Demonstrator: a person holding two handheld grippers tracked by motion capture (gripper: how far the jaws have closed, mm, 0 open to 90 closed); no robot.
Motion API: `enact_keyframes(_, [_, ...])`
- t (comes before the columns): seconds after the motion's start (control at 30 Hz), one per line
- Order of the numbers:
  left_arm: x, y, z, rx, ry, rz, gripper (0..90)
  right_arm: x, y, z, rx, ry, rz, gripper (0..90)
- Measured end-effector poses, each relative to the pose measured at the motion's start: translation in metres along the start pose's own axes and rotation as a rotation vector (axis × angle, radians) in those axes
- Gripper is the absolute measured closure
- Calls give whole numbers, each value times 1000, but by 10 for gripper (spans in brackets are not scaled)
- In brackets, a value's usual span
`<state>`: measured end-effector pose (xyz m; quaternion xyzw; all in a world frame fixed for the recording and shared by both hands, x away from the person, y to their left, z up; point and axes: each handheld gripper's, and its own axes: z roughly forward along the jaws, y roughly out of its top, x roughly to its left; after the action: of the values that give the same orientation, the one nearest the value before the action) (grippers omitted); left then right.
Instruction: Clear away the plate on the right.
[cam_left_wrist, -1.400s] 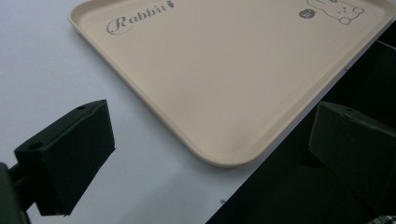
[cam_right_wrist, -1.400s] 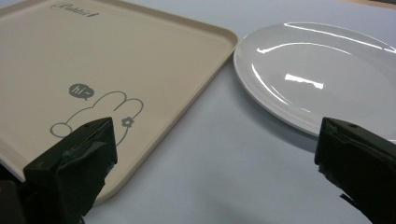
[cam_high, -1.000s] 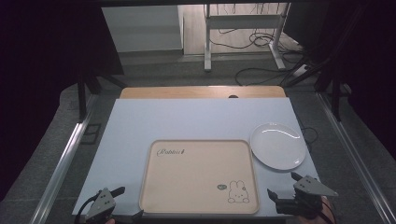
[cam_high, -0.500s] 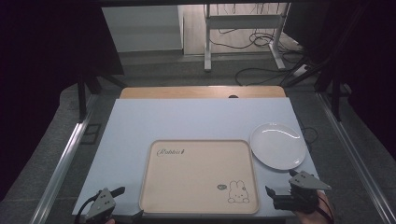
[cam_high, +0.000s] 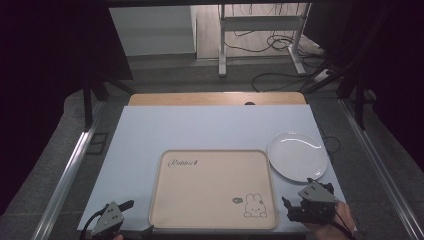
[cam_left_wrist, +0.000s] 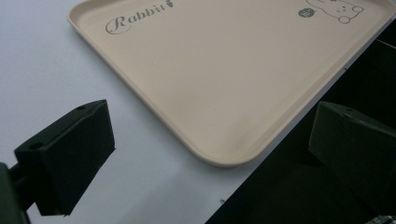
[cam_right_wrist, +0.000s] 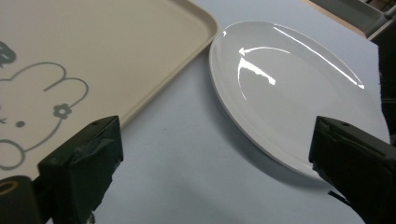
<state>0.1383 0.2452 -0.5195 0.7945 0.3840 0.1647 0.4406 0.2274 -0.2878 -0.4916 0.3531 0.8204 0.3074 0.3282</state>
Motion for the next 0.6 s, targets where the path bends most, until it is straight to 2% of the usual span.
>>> enact_keyframes(0.13, [0,0,0,0,0,1,0,1,2,2,9,-24,-20,70])
enact_keyframes(0.17, [0,0,0,1,0,1,0,0,3,3,20,-41,-30,87])
enact_keyframes(0.23, [0,0,0,1,0,1,0,0,3,4,28,-46,-30,96])
enact_keyframes(0.3, [0,0,0,1,0,1,0,-1,4,6,59,-66,-43,131])
enact_keyframes(0.43, [0,0,0,0,1,1,0,0,5,8,74,-93,-71,159])
enact_keyframes(0.47, [0,0,0,0,0,0,0,1,7,9,83,-115,-96,183])
enact_keyframes(0.53, [0,0,0,0,1,0,0,1,8,9,86,-120,-108,190])
enact_keyframes(0.6, [0,0,0,0,2,0,0,2,10,12,104,-140,-145,208])
